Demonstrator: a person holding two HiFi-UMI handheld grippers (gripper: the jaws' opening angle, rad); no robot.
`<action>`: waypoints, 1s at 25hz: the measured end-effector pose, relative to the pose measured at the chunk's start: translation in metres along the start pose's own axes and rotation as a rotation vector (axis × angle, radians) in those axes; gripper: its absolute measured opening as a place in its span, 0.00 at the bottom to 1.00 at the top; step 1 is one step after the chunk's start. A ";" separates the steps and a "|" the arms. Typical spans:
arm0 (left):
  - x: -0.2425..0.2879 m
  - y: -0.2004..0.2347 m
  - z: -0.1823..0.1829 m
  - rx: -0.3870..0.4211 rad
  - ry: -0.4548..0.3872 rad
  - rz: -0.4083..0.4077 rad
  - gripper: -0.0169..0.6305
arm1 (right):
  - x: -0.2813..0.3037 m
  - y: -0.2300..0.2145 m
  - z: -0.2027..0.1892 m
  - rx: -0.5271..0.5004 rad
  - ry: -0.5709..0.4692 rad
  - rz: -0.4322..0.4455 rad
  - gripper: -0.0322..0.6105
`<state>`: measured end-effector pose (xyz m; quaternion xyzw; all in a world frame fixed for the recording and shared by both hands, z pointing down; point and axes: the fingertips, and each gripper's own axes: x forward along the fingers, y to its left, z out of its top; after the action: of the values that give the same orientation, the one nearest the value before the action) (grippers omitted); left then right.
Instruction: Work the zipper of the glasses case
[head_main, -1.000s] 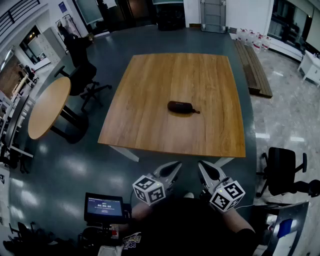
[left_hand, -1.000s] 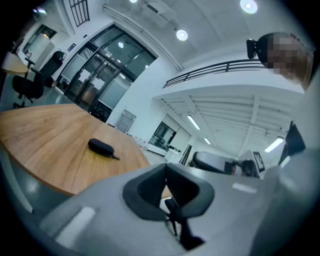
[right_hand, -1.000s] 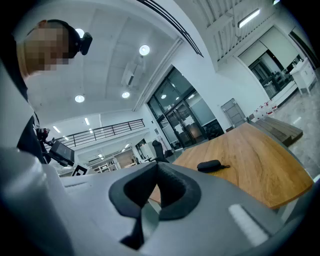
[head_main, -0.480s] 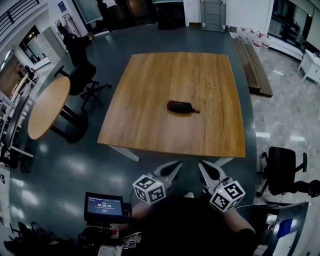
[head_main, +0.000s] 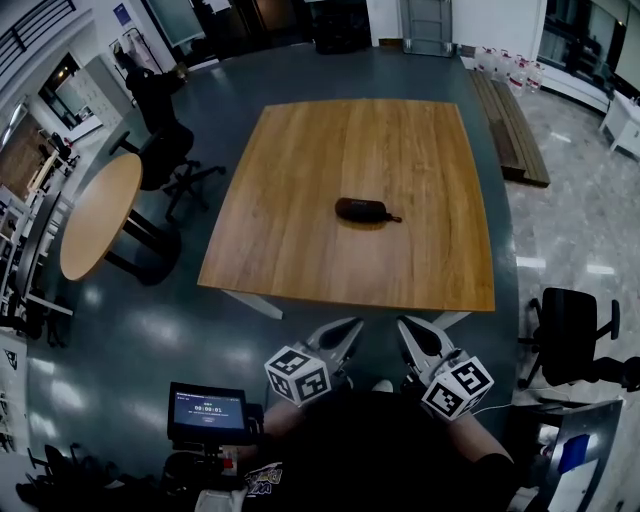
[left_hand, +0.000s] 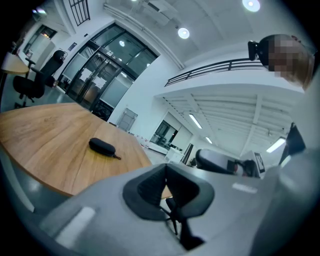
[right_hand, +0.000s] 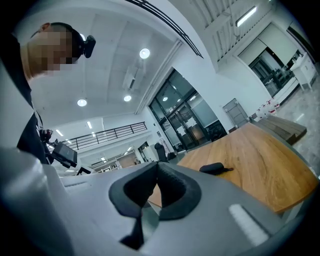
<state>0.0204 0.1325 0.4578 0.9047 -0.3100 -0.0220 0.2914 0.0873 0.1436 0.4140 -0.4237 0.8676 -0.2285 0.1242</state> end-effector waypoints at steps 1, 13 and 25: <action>0.001 0.001 0.001 0.001 0.002 0.002 0.03 | 0.001 -0.001 0.001 0.006 -0.006 0.000 0.06; 0.024 0.051 0.016 -0.046 0.046 -0.016 0.03 | 0.043 -0.036 0.003 0.075 -0.026 -0.069 0.15; 0.037 0.177 0.080 -0.168 0.029 -0.021 0.03 | 0.163 -0.143 -0.039 -0.083 0.237 -0.241 0.22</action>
<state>-0.0645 -0.0420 0.4925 0.8804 -0.2935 -0.0379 0.3705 0.0690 -0.0515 0.5160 -0.4994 0.8278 -0.2543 -0.0249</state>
